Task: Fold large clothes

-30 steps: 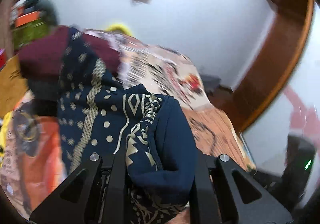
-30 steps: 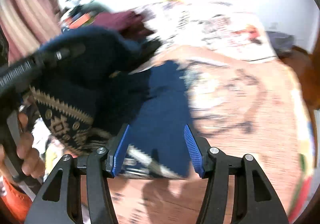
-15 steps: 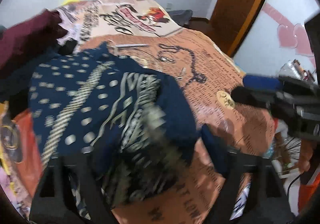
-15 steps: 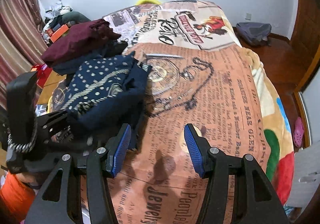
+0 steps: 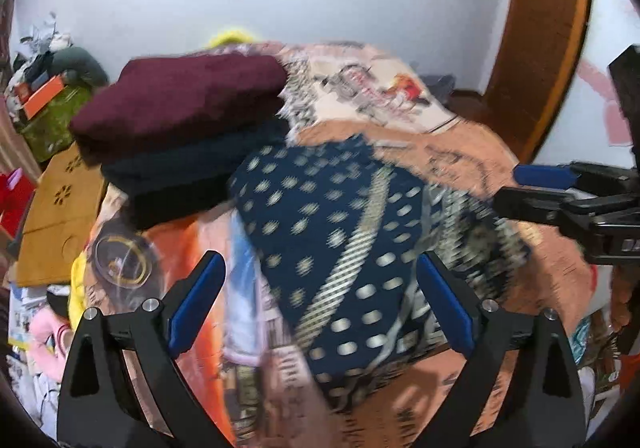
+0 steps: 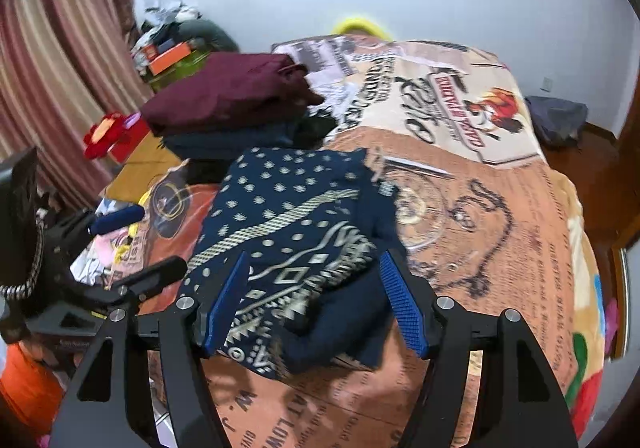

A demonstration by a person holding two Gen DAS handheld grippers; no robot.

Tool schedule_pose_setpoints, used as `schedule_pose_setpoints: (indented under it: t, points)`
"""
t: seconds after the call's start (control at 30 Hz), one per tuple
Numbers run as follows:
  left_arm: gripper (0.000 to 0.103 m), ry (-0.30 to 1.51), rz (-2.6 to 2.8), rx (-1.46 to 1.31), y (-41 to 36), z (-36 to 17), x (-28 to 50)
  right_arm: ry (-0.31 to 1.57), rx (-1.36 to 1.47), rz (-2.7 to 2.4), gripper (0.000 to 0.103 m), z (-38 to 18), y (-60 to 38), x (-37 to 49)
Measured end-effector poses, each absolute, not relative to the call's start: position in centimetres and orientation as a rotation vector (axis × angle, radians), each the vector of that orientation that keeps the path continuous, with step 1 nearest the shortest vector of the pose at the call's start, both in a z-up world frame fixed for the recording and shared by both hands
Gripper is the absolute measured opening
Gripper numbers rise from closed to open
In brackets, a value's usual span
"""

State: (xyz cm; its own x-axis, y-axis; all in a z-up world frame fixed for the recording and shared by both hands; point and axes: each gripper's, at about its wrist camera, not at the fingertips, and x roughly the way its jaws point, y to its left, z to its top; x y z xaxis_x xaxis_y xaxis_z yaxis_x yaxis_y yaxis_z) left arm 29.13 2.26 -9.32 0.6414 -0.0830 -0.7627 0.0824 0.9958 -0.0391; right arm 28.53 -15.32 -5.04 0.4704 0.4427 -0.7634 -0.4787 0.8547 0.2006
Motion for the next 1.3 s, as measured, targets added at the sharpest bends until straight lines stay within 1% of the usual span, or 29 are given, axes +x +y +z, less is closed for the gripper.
schedule_pose_setpoints:
  t: [0.13, 0.2, 0.37, 0.5, 0.67, 0.97, 1.13, 1.3]
  points:
    - [0.096, 0.976, -0.136, -0.001, 2.3, -12.6, 29.8, 0.965, -0.069, 0.569, 0.064, -7.1, -14.9, 29.0]
    - [0.096, 1.014, -0.134, 0.046, 1.4, -14.5, 29.6, 0.987, -0.076, 0.542, 0.064, -8.1, -15.5, 29.1]
    - [0.097, 1.017, -0.149, 0.119, 0.3, -15.8, 28.0, 1.105, -0.054, 0.462, 0.064, -11.9, -19.6, 29.4]
    - [0.096, 1.063, -0.145, 0.1, 1.1, -16.7, 27.4, 1.145, 0.035, 0.473, 0.067, -12.7, -22.2, 29.0]
    - [0.096, 1.04, -0.121, 0.071, 2.6, -15.6, 26.6, 1.102, -0.021, 0.46, 0.067, -10.4, -22.3, 28.2]
    - [0.097, 0.882, -0.015, 0.006, 6.5, -9.8, 27.1, 1.012, 0.017, 0.519, 0.067, -6.0, -20.5, 29.9]
    - [0.097, 0.867, 0.0, -0.049, 8.1, -9.1, 29.1, 1.002, 0.025, 0.569, 0.071, -6.1, -18.2, 31.4]
    - [0.096, 0.956, -0.088, -0.188, 8.4, -11.5, 31.8, 1.074, -0.01, 0.596, 0.071, -9.2, -16.1, 33.0]
